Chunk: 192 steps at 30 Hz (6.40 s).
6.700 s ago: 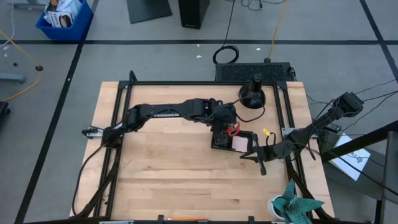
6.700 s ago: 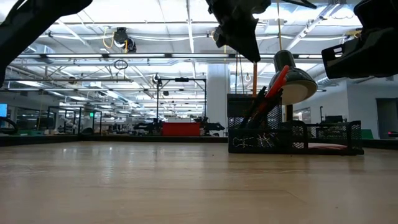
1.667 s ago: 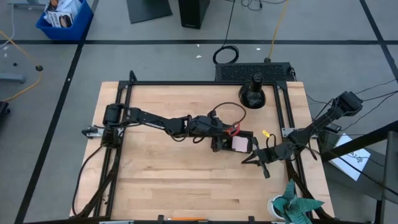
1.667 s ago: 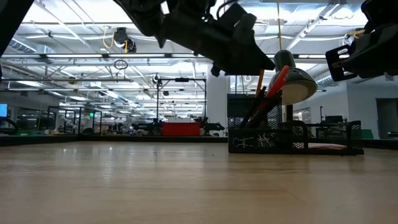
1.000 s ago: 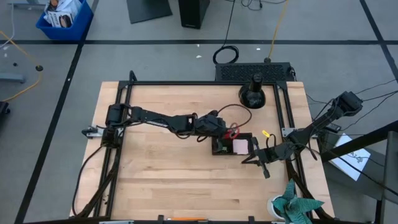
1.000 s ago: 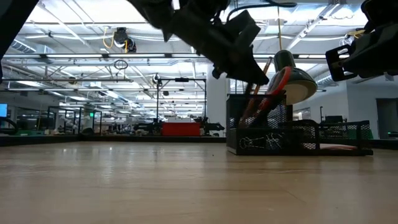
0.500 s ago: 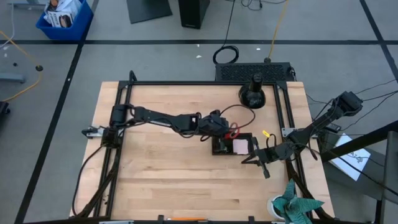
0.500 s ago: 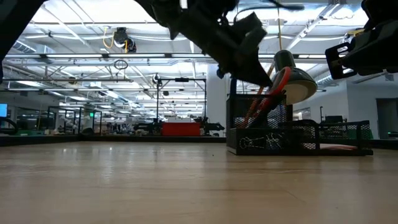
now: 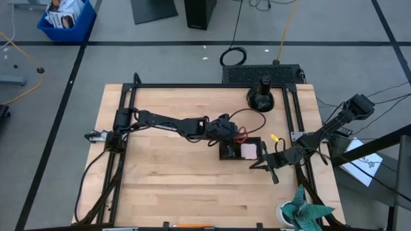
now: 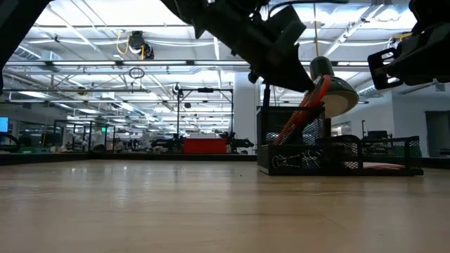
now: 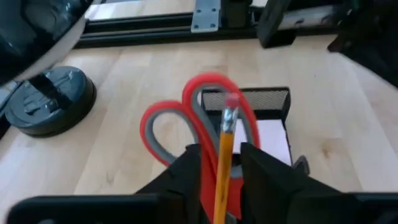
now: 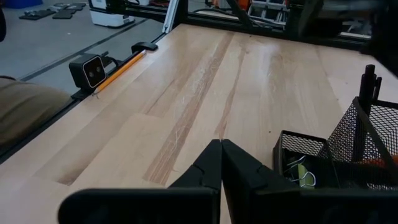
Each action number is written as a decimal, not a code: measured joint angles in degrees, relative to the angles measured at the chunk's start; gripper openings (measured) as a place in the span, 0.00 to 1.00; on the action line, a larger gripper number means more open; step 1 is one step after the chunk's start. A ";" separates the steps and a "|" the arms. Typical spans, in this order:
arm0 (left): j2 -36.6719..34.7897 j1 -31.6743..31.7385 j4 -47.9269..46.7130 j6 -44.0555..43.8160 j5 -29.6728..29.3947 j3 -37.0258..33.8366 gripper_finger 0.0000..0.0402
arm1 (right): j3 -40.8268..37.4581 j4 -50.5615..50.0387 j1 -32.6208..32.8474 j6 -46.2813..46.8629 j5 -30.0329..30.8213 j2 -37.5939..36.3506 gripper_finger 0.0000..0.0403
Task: Pick and place office supplies into organizer
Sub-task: Adjust the black desk organizer, then put the yellow pencil into the black desk organizer
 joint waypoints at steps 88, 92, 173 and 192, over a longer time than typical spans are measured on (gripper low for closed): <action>-6.01 -12.17 -4.39 -49.55 -35.46 -24.46 0.03 | 8.43 -57.39 -4.89 54.44 8.92 8.35 0.00; -5.99 -11.84 -4.33 -49.55 -34.95 -24.46 0.01 | 7.63 -52.69 -6.60 48.66 8.87 8.33 0.00; -14.14 -44.32 -4.15 -51.07 -20.64 -24.02 0.19 | 7.69 -45.60 -20.24 26.40 5.96 3.60 0.29; -8.88 -52.85 7.52 -67.11 -10.99 -24.02 0.54 | 7.72 -46.31 -13.13 25.14 4.44 -10.78 0.30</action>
